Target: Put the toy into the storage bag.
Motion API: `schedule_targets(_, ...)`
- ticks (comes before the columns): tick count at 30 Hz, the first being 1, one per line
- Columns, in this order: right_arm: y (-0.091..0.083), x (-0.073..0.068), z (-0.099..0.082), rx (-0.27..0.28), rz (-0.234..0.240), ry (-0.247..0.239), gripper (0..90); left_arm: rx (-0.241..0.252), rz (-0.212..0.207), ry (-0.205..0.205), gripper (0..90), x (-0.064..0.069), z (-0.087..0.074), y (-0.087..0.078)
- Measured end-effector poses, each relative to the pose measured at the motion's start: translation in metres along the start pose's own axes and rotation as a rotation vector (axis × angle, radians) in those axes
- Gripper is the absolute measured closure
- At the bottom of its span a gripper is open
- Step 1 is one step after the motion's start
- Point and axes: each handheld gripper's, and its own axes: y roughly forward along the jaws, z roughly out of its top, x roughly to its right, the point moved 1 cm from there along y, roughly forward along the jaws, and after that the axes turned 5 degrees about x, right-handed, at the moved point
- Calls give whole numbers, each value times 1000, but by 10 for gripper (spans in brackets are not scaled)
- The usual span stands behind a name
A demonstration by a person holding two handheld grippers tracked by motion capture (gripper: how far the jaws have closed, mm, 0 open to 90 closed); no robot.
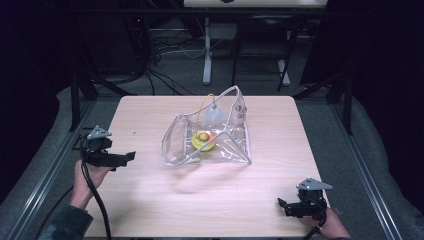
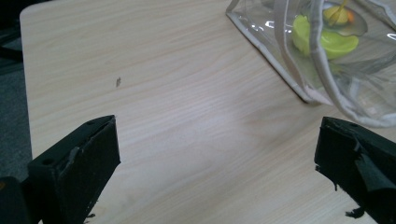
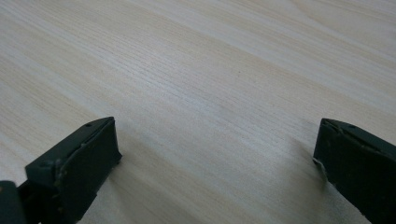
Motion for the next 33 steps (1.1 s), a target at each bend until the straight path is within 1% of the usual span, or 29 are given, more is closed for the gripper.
schedule_targets(8, 0, 0, 0, -1, 0, 0, 0, -22, 3, -36, 1, -2, -23, 7)
schedule_targets(12, 0, 0, 0, 0, 0, 0, 0, -39, 5, -37, 1, -2, -31, 12)
schedule_targets(19, 0, 0, 0, 0, 0, 0, 0, -80, -1, -65, 1, -9, -45, 20)
schedule_targets(22, 0, 0, 0, 0, 0, 0, 0, -85, -4, -75, 0, -13, -48, 20)
schedule_targets(26, 0, 0, 0, 0, 0, 0, 0, -87, -11, -82, 0, -13, -49, 21)
schedule_targets(33, 0, 0, 0, -2, -3, -1, 0, -87, -21, -76, 0, -12, -49, 21)
